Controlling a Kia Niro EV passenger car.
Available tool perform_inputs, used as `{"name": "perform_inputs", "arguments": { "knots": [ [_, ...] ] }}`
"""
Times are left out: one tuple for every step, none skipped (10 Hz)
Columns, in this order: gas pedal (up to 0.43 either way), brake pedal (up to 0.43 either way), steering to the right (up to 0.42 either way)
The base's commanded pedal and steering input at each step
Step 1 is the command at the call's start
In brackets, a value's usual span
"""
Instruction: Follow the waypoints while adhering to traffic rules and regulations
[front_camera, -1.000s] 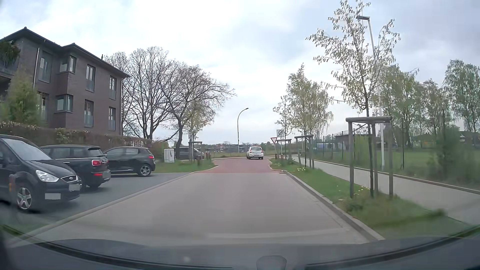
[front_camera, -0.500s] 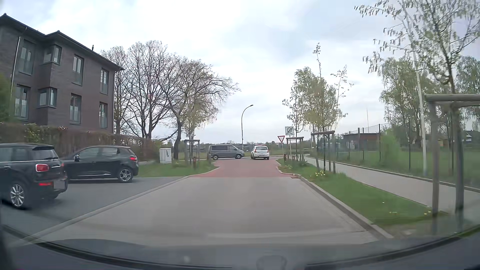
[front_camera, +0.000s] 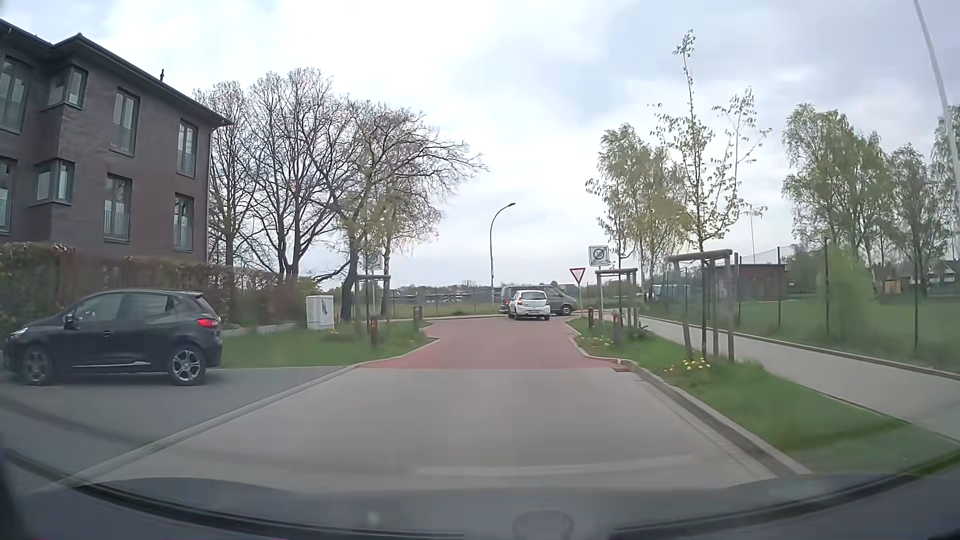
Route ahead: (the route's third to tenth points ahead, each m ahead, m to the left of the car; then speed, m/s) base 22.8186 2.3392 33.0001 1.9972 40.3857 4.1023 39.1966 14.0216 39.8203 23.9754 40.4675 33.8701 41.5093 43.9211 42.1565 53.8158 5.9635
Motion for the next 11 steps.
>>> {"name": "perform_inputs", "arguments": {
  "knots": [
    [0.098, 0.000, -0.012],
    [0.098, 0.000, -0.011],
    [0.098, 0.000, -0.007],
    [0.098, 0.000, -0.004],
    [0.098, 0.000, -0.004],
    [0.098, 0.000, 0.002],
    [0.098, 0.000, 0.007],
    [0.098, 0.000, 0.009],
    [0.110, 0.000, 0.010],
    [0.110, 0.000, 0.012],
    [0.110, 0.000, 0.017]
  ]
}}
